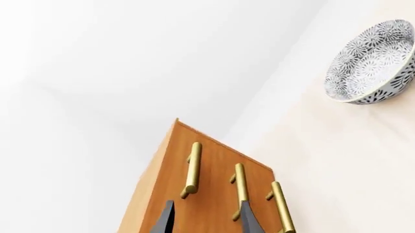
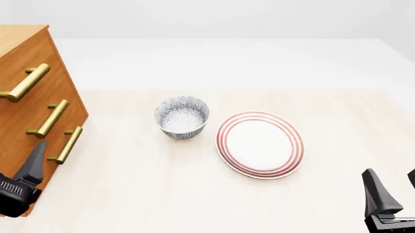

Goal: Open the top drawer of the cabinet.

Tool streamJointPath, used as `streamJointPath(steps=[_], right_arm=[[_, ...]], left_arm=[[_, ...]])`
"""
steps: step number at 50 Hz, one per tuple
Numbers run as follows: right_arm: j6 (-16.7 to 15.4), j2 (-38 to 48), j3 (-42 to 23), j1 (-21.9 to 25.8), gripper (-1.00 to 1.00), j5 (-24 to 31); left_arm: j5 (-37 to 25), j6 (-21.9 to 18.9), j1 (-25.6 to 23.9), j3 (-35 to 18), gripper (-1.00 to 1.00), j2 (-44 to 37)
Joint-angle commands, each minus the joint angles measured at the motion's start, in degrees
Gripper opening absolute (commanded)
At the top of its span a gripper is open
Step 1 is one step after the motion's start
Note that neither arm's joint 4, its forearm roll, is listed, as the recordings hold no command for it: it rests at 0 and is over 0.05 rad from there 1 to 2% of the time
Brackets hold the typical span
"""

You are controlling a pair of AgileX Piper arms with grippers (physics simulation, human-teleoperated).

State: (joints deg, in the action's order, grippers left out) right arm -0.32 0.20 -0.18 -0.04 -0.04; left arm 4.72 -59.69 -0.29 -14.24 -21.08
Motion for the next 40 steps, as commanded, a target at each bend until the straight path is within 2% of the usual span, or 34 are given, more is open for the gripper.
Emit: streamJointPath(steps=[1,18,19,20,28,29,40], right_arm=[[0.0,-0.02,0.0,0.0,1.0,0.02],[0.0,-0.02,0.0,0.0,1.0,0.02],[0.01,0.1,-0.02,-0.01,1.0,-0.07],[0.0,0.18,-0.01,-0.01,1.0,-0.16],[0.0,0.18,-0.01,-0.01,1.0,-0.16],[0.0,0.17,-0.02,-0.02,1.0,-0.14],[0.02,0.12,-0.02,0.01,1.0,-0.09]], left_arm=[[5.78,-6.16,1.37,0.7,1.0,-5.65],[5.78,-6.16,1.37,0.7,1.0,-5.65],[11.62,-10.85,2.29,0.76,1.0,-11.26],[15.48,-13.53,2.94,-0.21,1.0,-15.74],[17.56,-14.18,3.42,-0.6,1.0,-18.0],[20.7,-15.52,4.11,-1.2,1.0,-21.46],[24.2,-16.58,3.1,-3.89,1.0,-27.35]])
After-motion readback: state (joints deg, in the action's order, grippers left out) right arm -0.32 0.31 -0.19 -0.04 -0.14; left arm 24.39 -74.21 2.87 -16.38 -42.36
